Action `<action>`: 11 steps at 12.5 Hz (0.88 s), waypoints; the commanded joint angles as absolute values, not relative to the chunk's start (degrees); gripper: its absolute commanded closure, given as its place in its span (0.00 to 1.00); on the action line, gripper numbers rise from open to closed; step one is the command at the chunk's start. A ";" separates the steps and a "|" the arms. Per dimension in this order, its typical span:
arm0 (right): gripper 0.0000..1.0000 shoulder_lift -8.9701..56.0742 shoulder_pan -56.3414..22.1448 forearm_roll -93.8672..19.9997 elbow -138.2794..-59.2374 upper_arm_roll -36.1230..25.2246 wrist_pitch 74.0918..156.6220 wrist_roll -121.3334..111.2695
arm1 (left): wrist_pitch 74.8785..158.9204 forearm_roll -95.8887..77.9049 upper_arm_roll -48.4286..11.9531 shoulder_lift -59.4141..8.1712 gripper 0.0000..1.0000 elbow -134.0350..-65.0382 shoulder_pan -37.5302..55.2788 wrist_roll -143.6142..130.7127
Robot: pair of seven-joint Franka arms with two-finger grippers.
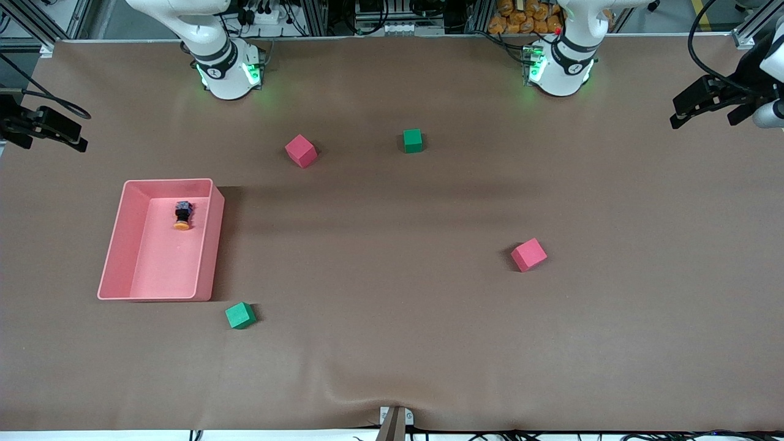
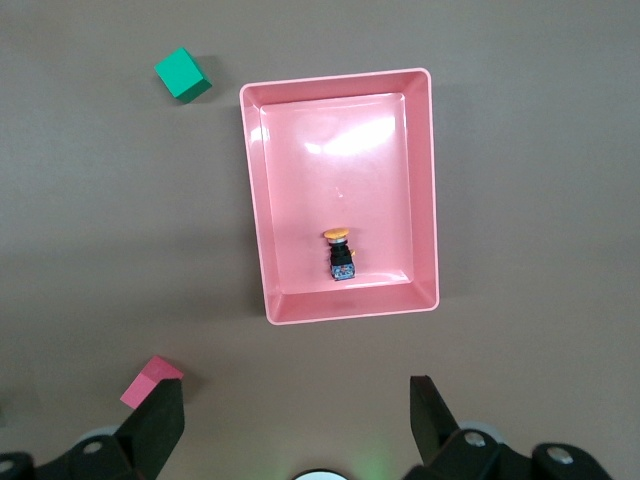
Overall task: Place and upright button with both arms
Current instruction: 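Reach the right gripper into the pink tray to the yellow-capped button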
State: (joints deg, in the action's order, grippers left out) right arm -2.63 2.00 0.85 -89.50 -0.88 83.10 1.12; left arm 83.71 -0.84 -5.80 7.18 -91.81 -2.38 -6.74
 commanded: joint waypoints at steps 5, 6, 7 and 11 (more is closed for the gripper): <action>0.00 -2.29 3.25 0.18 -90.96 -0.61 83.23 1.76 | 82.62 0.00 -6.15 6.15 0.00 -90.18 -2.72 -6.86; 0.00 -2.29 4.30 0.09 -92.45 -0.53 84.28 1.76 | 82.62 0.00 -6.15 6.07 0.00 -90.18 -2.81 -6.59; 0.00 -2.29 5.35 0.09 -94.90 -0.53 86.11 1.58 | 82.62 0.09 -6.15 5.98 0.00 -90.26 -2.99 -6.59; 0.00 -2.37 6.58 0.17 -107.19 -0.62 96.65 1.32 | 82.62 0.09 -6.15 5.98 0.00 -90.35 -3.43 -6.68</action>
